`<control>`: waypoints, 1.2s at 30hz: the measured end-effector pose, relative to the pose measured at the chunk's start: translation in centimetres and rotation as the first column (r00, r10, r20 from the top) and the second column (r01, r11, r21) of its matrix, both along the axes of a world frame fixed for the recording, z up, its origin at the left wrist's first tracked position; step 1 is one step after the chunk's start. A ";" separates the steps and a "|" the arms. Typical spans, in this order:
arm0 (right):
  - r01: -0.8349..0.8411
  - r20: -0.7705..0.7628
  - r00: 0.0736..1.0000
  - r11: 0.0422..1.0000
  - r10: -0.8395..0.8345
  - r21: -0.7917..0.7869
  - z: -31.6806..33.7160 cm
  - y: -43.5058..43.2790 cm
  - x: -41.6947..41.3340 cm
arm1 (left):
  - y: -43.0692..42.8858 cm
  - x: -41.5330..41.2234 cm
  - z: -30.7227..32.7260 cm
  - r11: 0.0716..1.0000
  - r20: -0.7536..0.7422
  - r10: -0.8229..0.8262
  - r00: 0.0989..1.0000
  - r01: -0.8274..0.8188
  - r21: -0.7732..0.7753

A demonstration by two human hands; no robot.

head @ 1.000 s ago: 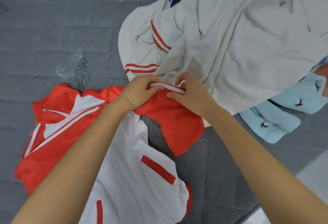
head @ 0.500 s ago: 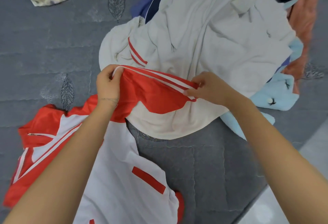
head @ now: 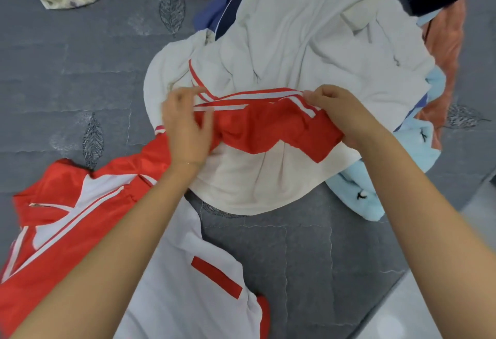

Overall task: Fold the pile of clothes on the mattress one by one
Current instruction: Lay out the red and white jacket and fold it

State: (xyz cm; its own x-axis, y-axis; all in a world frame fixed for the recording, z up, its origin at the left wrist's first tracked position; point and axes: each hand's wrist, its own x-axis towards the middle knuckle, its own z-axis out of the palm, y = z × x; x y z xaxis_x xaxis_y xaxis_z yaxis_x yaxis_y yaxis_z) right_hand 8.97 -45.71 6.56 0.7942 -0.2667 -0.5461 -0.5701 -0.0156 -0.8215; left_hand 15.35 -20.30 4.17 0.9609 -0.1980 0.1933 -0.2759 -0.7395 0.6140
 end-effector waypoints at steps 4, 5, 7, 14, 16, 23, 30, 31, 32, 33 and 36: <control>0.066 -0.054 0.997 0.970 -0.055 0.232 -0.2 4.2 -0.1 | -3.6 -5.3 2.5 0.871 -0.385 -0.262 0.885 0.045 -0.489; 0.067 -0.049 0.997 0.953 -0.055 0.294 -0.1 5.4 -0.2 | -3.7 -6.4 3.0 0.844 -0.437 -0.281 0.855 0.003 -0.537; 0.031 -0.012 1.000 0.916 -0.028 0.399 0.4 7.8 -0.5 | -3.1 -8.1 3.5 0.812 -0.487 -0.293 0.823 -0.054 -0.581; -0.446 0.220 0.868 0.894 0.445 -0.048 1.3 16.1 -0.5 | 4.9 -9.2 2.2 0.675 -0.554 0.074 0.829 -0.450 -0.584; -0.387 0.244 0.828 0.829 0.506 -0.404 0.7 17.8 0.4 | 8.3 -9.0 1.3 0.597 -0.574 0.198 0.794 -0.562 -0.572; -0.524 -0.127 0.691 0.372 0.712 -0.766 -4.6 22.7 2.7 | 22.8 -9.6 -1.2 0.483 -0.523 0.453 0.722 -0.692 -0.537; -0.596 -0.197 0.554 0.220 0.809 -0.772 -8.7 32.1 0.3 | 33.9 -12.7 -2.8 0.351 -0.627 0.569 0.532 -0.847 -0.399; -0.590 -0.197 0.537 0.199 0.820 -0.783 -9.0 33.3 0.0 | 35.3 -13.3 -3.0 0.342 -0.617 0.603 0.506 -0.863 -0.373; -0.583 -0.197 0.523 0.180 0.829 -0.793 -9.3 34.4 -0.3 | 36.8 -14.0 -3.3 0.325 -0.605 0.637 0.478 -0.878 -0.352; -0.570 -0.192 0.520 0.170 0.832 -0.804 -9.4 35.4 -0.6 | 38.4 -14.7 -3.6 0.320 -0.583 0.673 0.455 -0.890 -0.325; -0.481 -0.140 0.569 0.190 0.810 -0.856 -9.6 37.7 -1.4 | 42.6 -17.2 -4.8 0.371 -0.473 0.777 0.416 -0.909 -0.190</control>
